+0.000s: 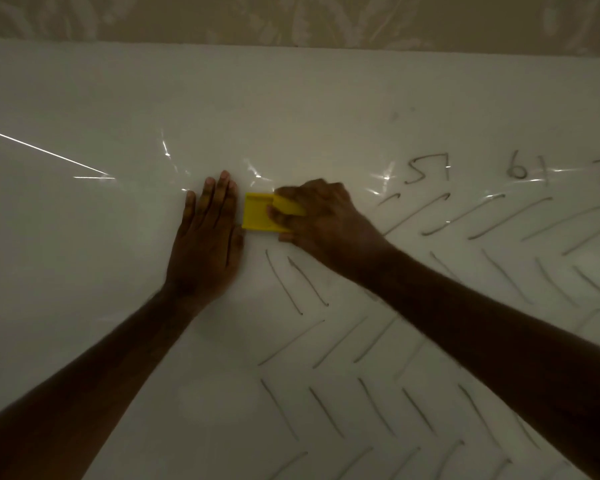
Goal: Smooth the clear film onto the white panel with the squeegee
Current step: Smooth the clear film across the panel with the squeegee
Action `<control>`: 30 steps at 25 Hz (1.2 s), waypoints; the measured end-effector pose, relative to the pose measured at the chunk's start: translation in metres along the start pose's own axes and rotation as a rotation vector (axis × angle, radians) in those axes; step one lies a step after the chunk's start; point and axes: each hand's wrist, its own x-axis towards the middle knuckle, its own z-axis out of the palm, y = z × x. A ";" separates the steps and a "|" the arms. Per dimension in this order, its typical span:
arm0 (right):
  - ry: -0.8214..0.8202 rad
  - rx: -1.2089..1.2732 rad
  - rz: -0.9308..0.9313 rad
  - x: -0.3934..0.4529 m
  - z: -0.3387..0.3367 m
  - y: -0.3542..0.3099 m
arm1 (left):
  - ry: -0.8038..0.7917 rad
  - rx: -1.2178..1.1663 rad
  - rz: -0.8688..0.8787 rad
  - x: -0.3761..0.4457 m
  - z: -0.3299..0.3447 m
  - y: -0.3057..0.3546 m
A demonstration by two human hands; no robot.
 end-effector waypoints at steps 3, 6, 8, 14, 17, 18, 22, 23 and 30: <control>-0.037 0.030 -0.122 -0.032 -0.014 -0.007 | -0.023 -0.011 -0.014 0.001 0.000 0.000; -0.060 -0.015 -0.137 -0.053 -0.038 0.033 | -0.042 -0.025 -0.028 0.001 -0.001 0.000; -0.029 -0.098 -0.016 -0.049 -0.055 0.080 | -0.045 -0.030 -0.033 0.001 -0.001 0.003; 0.054 -0.092 0.197 -0.024 -0.044 0.109 | -0.035 -0.051 -0.042 0.018 0.004 0.006; 0.030 -0.031 0.041 -0.055 -0.046 0.072 | -0.039 -0.067 -0.029 0.042 0.008 0.013; 0.016 -0.028 0.003 -0.069 -0.054 0.065 | -0.046 -0.071 -0.030 0.050 0.008 0.015; -0.088 -0.155 -0.116 -0.107 -0.092 0.089 | -0.064 -0.066 -0.035 0.067 0.011 0.021; -0.075 -0.178 -0.087 -0.107 -0.098 0.105 | -0.069 -0.066 -0.036 0.071 0.012 0.024; 0.037 -0.197 0.236 -0.032 -0.076 0.139 | -0.066 -0.071 -0.038 0.100 0.020 0.057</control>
